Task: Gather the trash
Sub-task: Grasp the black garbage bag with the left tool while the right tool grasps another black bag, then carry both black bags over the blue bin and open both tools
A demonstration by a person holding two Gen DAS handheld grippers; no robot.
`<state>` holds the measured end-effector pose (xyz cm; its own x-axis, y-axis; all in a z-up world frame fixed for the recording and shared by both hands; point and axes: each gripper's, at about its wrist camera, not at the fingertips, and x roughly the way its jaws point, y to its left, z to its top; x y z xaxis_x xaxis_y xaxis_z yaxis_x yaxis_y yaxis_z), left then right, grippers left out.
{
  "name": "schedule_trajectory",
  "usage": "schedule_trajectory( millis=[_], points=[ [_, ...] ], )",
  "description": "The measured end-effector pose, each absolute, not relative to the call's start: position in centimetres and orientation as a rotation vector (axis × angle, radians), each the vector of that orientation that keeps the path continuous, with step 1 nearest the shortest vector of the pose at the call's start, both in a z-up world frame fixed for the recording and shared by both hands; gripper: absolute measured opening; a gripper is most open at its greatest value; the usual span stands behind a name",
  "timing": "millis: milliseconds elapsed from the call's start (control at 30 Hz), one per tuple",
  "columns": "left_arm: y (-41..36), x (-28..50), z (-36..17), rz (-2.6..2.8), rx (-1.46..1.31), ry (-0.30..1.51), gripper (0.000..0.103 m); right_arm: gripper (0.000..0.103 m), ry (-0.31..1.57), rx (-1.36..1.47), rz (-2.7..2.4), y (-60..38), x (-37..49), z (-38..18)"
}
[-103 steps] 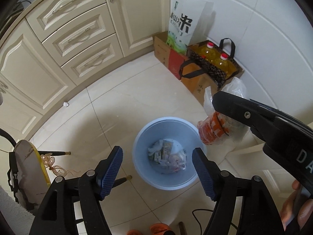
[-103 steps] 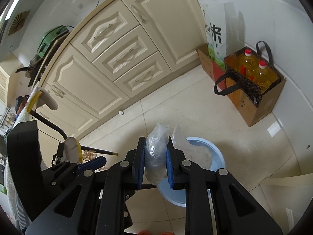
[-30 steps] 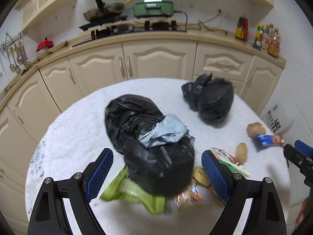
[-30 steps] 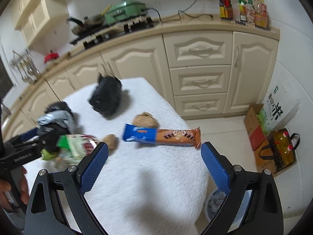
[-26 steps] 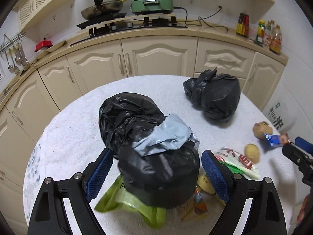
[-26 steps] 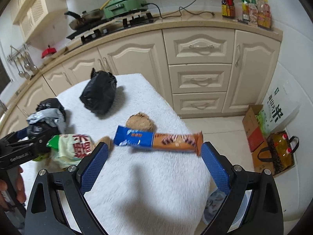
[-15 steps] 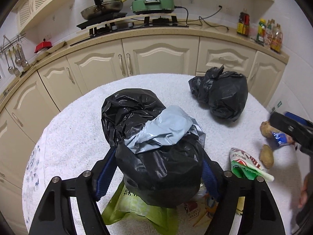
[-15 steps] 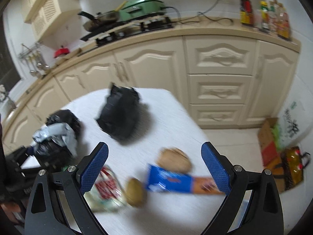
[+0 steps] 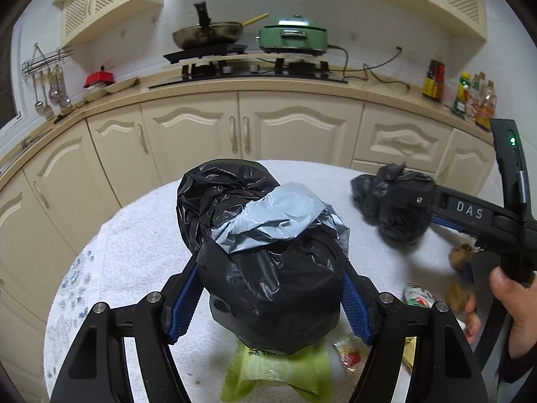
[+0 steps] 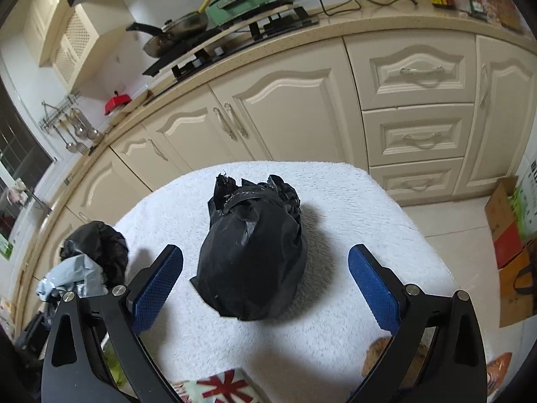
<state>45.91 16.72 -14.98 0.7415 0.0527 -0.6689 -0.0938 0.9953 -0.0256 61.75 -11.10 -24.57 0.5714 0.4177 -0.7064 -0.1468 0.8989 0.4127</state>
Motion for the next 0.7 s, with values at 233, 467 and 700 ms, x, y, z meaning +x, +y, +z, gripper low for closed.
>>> schedule_trajectory(
  millis=[233,467,700],
  points=[
    [17.3,46.1,-14.9,0.098,-0.081,0.737,0.07,0.062,0.885,0.249,0.378,-9.9,60.2,-23.6],
    [16.8,44.6,-13.1,0.09,-0.073,0.697,0.07,0.061,0.779,0.218,0.404,-10.6,55.7,-19.9],
    [14.5,40.1,-10.1,0.043,-0.064,0.633,0.07,0.061,0.687,0.238,0.413,-13.3,49.7,-15.5]
  ],
)
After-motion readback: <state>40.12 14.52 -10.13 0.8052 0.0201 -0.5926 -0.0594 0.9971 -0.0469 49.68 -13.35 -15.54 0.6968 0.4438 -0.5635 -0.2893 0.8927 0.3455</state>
